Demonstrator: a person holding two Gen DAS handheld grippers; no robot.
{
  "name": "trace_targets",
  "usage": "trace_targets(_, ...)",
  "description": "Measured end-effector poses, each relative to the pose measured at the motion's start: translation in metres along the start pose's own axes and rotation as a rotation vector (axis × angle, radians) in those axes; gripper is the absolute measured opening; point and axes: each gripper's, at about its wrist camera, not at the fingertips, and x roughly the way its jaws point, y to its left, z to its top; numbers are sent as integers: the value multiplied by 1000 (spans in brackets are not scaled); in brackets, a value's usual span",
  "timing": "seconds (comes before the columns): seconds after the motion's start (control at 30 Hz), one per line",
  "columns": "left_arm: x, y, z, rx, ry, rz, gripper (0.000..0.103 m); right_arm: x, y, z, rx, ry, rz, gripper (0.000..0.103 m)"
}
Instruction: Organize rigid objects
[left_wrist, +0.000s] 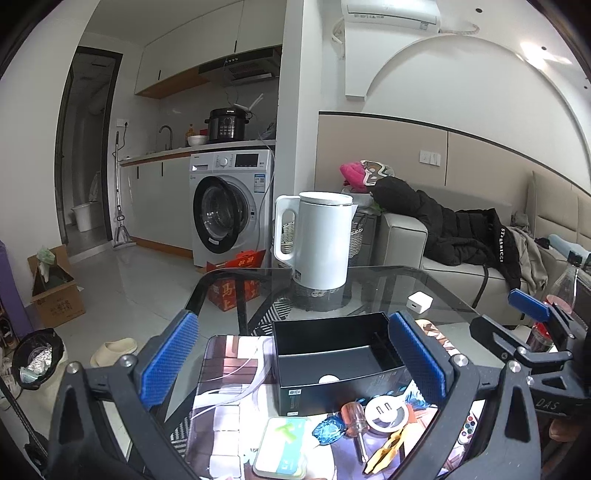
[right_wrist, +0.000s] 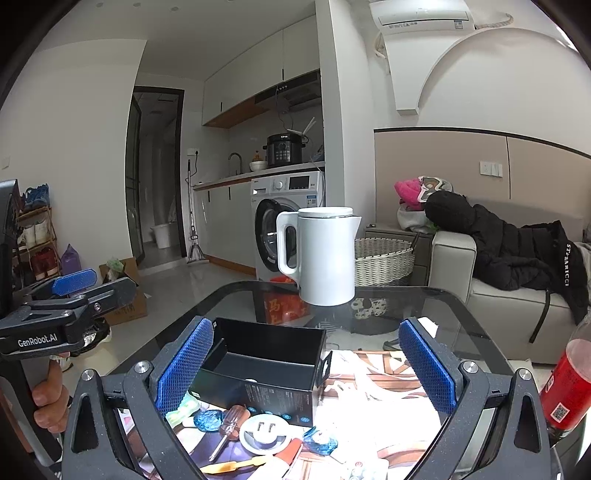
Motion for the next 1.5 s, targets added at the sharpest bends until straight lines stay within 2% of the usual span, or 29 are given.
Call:
trace_targets(0.1, -1, 0, -1, -6, -9, 14, 103, 0, 1, 0, -2, 0, 3, 102)
trace_targets(0.37, -1, 6, 1, -39, 10, -13, 103, -2, 0, 2, -9, -11, 5, 102)
trace_targets(0.6, -3, 1, 0, -7, 2, -8, 103, -2, -4, 3, 8, -3, 15, 102)
trace_targets(0.8, -10, -4, 1, 31, -40, -4, 103, -3, -6, 3, 15, -4, 16, 102)
trace_targets(0.97, -8, -3, 1, 25, -30, -12, 103, -7, -4, 4, 4, -18, 18, 102)
trace_targets(1.13, -12, 0, 4, 20, -53, 0, 103, -8, -2, 5, -13, -19, 18, 102)
trace_targets(1.5, -7, 5, 6, 6, -34, -7, 103, -11, -4, 16, -10, -36, 25, 102)
